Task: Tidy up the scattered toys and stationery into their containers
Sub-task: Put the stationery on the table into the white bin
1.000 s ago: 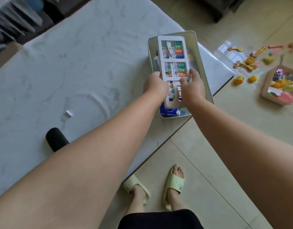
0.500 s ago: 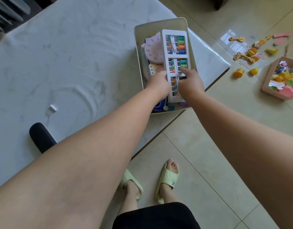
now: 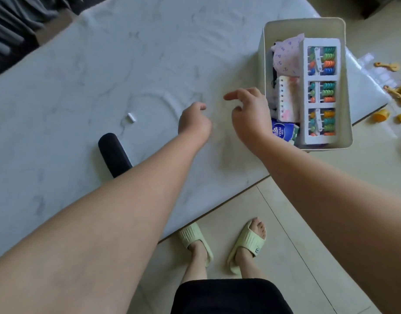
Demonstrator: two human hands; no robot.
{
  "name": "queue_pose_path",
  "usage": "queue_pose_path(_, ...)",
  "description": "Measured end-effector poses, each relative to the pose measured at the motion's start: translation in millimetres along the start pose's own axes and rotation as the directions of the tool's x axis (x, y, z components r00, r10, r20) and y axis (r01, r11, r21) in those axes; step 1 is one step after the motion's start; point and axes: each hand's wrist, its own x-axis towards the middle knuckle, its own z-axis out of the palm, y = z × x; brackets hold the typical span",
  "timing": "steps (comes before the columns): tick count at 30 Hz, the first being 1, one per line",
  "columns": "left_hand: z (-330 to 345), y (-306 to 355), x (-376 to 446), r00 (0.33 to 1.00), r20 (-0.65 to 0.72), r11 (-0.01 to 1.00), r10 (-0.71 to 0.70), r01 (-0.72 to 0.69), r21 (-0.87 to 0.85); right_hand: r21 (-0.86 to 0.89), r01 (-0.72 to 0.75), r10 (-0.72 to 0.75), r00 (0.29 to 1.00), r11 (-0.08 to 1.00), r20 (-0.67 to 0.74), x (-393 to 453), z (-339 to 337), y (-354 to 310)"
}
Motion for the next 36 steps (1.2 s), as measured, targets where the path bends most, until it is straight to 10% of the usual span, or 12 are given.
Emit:
queue_pose_path(14,-109.0,-185.4,35.2,0.846,-0.391,0.886,-0.363,0.443,0.136,-0.064,-0.007,0.029,0.931,0.998,0.363,-24.9,168.3,-90.3)
queue_pose_path(36,-123.7,-241.8,66.6,0.877,-0.057,0.879,-0.477,0.477,-0.018,-0.316,-0.044,0.144,0.942,0.948,0.303,15.7,279.0,-130.6)
